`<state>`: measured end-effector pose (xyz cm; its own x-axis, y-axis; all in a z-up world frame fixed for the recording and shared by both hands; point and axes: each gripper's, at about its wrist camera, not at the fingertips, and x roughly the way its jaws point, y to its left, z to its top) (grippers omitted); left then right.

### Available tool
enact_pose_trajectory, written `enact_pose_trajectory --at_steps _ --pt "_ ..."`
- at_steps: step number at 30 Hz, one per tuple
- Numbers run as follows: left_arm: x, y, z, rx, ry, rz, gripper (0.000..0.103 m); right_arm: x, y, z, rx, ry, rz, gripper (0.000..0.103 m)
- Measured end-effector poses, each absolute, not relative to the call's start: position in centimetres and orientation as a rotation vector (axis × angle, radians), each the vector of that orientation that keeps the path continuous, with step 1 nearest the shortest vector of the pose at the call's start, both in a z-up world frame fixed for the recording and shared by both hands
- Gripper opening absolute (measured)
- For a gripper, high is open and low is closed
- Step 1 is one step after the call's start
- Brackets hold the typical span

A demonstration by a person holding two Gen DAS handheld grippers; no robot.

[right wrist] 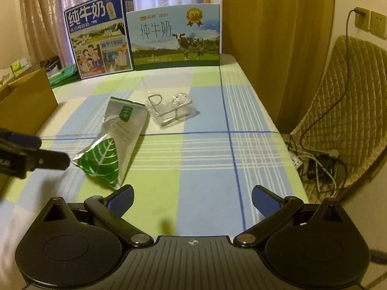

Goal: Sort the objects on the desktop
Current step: 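Move both open grippers back over the table toward the foil pouch, then grasp the silver foil pouch with the left gripper while the right approaches the wrapped rack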

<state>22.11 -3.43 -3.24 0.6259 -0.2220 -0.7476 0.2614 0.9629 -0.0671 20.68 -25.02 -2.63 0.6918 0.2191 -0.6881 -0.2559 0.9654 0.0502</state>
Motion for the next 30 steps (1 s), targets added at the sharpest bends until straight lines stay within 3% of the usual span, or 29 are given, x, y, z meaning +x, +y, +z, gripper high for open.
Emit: enact_pose_trajectory --at_steps 11,17,25,30 --pt "28.9 -4.9 -5.6 -0.022 0.913 -0.300 0.101 24.1 -24.6 -4.2 -0.129 0.769 0.303 0.101" --pt "32.6 -5.4 -7.2 -0.023 1.038 -0.304 0.099 26.2 -23.7 -4.3 -0.172 0.759 0.332 0.101" --pt "34.6 -6.3 -8.3 0.049 1.108 -0.306 0.084 28.5 -22.7 -5.2 -0.218 0.757 0.345 0.101" --pt "34.6 -5.1 -7.5 0.041 1.104 -0.339 0.057 29.5 -22.3 -5.5 -0.226 0.751 0.362 0.101"
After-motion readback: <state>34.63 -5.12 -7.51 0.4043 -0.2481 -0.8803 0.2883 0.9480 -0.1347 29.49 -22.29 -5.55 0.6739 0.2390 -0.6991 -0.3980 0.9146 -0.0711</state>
